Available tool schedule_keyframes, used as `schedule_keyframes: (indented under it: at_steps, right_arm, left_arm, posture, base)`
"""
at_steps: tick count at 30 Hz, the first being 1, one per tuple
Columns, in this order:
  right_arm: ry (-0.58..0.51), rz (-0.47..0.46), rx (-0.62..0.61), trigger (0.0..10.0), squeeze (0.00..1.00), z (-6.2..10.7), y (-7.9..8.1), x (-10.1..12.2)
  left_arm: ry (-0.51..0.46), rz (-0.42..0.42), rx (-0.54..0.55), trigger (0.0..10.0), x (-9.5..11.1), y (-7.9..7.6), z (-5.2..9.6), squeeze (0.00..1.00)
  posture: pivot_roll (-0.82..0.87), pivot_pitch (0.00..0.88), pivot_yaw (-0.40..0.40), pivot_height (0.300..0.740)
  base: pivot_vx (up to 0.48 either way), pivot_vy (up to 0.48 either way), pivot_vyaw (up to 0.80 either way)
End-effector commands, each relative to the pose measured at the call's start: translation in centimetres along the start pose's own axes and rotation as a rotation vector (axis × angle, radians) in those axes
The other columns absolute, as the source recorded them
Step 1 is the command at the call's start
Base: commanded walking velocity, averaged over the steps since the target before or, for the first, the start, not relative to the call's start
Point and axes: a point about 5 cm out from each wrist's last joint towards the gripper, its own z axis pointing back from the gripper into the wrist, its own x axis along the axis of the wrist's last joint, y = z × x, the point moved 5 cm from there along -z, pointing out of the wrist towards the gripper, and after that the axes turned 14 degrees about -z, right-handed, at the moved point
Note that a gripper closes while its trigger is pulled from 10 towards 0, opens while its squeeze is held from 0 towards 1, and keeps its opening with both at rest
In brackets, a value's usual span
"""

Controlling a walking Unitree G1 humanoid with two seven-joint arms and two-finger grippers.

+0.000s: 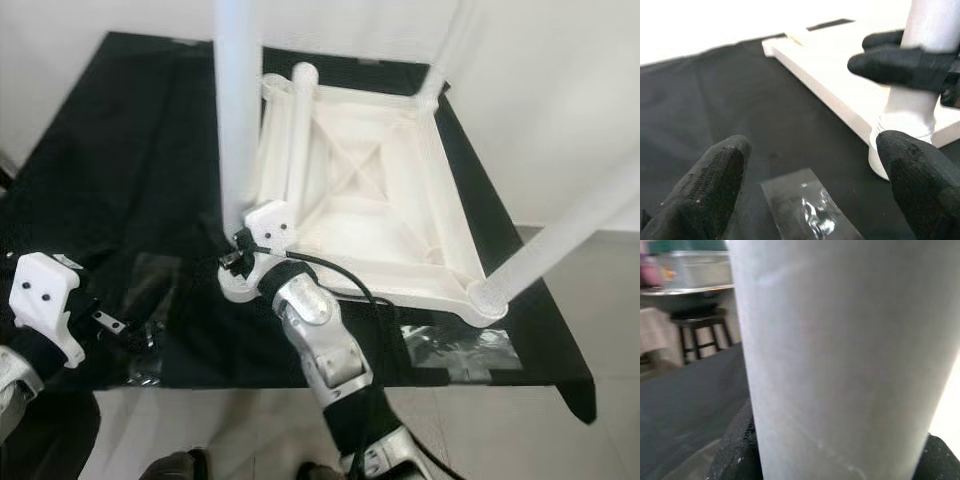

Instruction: Building children table

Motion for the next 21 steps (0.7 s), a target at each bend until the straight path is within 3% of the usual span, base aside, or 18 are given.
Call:
schedule_keyframes:
  at_steps: [1, 10, 13, 15, 21]
  right_arm:
    - [0.377, 0.0, -0.245, 10.0, 0.0, 4.9, -4.5, -10.0]
    - [0.379, 0.013, -0.357, 10.0, 0.0, 4.3, -4.8, -9.8]
    - [0.371, 0.017, -0.391, 10.0, 0.0, 4.1, -5.2, -9.7]
    - [0.368, 0.011, -0.422, 10.0, 0.0, 4.0, -5.4, -9.9]
    - [0.375, 0.016, -0.448, 10.0, 0.0, 4.1, -5.3, -10.4]
  left_arm:
    - [0.003, -0.011, -0.019, 10.0, -0.4, 0.0, -0.2, 0.0]
    - [-0.076, -0.032, -0.062, 10.0, 1.1, 1.1, -1.5, 0.0]
    - [-0.118, -0.042, -0.088, 10.0, 2.2, 1.9, -2.0, 0.0]
    - [-0.188, -0.056, -0.146, 10.0, 4.3, 2.9, -2.7, 0.0]
    - [-0.271, -0.095, -0.265, 10.0, 6.8, 3.6, -3.4, 0.0]
  posture:
    - [0.11, 0.156, -0.052, 0.74]
    - [0.12, 0.125, -0.052, 0.74]
    - [0.12, 0.118, -0.051, 0.74]
    - [0.12, 0.108, -0.043, 0.74]
    - [0.12, 0.098, -0.036, 0.74]
  base:
    - [0.0, 0.0, 0.0]
    - [0.0, 0.0, 0.0]
    - [0.0, 0.0, 0.0]
    - [0.0, 0.0, 0.0]
    - [0.0, 0.0, 0.0]
